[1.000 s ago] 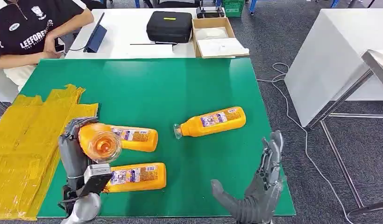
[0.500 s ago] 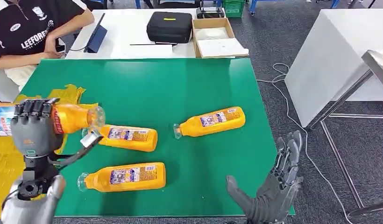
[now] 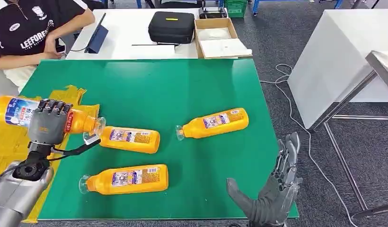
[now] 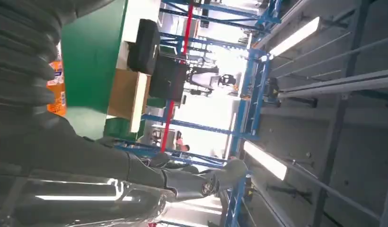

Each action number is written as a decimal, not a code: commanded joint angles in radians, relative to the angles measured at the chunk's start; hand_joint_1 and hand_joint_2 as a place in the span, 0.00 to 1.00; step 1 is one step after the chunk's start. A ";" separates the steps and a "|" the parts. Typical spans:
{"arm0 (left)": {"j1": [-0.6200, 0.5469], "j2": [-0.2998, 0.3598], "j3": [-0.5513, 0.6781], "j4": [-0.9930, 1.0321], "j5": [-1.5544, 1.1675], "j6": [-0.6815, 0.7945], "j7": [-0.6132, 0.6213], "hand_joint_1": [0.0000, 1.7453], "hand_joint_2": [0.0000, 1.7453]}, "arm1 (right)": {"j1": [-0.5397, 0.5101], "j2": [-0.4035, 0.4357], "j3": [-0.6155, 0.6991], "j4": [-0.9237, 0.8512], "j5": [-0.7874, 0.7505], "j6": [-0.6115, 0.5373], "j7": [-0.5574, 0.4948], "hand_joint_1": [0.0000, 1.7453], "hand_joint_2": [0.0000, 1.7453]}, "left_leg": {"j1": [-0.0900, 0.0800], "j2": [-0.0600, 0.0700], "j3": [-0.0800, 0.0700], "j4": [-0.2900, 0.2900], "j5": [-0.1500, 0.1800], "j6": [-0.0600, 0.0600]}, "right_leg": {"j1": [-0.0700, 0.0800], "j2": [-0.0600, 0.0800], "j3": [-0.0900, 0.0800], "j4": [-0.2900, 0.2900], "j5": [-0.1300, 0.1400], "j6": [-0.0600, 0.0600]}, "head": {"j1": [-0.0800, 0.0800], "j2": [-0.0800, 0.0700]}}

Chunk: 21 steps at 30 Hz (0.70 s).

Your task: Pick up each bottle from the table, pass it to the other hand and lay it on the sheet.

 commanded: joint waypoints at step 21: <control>-0.182 -0.081 0.127 0.360 -0.014 0.003 -0.059 1.00 1.00 | -0.018 0.014 -0.022 0.098 -0.001 -0.043 0.002 0.00 1.00 | 0.001 -0.003 0.001 -0.001 0.001 -0.002 | 0.001 -0.003 0.002 -0.001 0.000 -0.001 | 0.001 0.000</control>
